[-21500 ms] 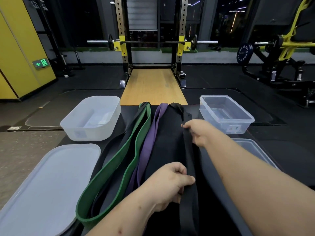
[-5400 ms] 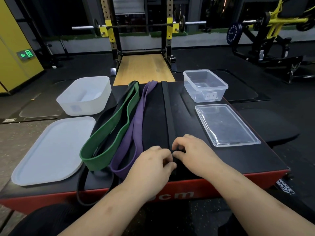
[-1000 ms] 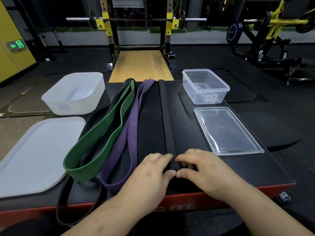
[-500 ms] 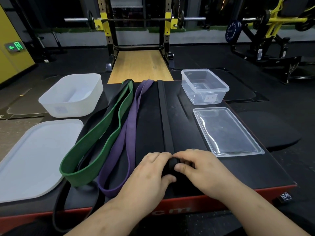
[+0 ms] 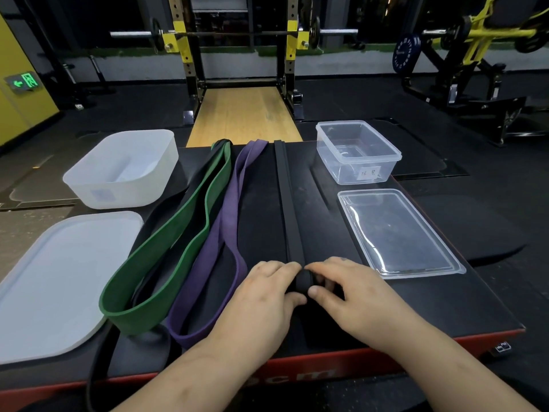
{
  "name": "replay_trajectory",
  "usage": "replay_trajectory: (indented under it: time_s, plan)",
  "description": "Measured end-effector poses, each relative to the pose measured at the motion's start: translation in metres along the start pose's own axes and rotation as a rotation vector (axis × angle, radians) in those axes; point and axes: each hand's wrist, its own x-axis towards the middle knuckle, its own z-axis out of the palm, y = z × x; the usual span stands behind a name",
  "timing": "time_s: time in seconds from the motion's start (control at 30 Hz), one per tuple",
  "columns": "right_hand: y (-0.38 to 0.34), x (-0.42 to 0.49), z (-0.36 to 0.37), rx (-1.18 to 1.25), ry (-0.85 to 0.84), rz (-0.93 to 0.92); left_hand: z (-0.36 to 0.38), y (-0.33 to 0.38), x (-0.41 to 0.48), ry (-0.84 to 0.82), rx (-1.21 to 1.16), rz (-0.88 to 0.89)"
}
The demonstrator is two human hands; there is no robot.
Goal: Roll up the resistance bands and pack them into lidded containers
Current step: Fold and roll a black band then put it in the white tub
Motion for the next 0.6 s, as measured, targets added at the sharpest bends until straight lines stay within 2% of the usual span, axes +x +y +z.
replay_trajectory:
  time_s: [0.17, 0.3, 0.5, 0.6]
  plan:
    - [-0.004, 0.002, 0.0, -0.007, -0.041, 0.012, -0.001, -0.002, 0.004, 0.021, -0.022, 0.0]
    - [-0.007, 0.005, 0.002, -0.007, -0.018, -0.001, -0.003, -0.004, 0.006, -0.023, -0.02, -0.013]
    - [-0.007, -0.002, 0.003, -0.005, 0.014, -0.046, -0.004, -0.001, 0.0, 0.012, -0.025, -0.003]
    - [-0.006, -0.014, -0.001, 0.008, -0.032, -0.07, -0.005, 0.004, -0.014, 0.006, -0.043, 0.024]
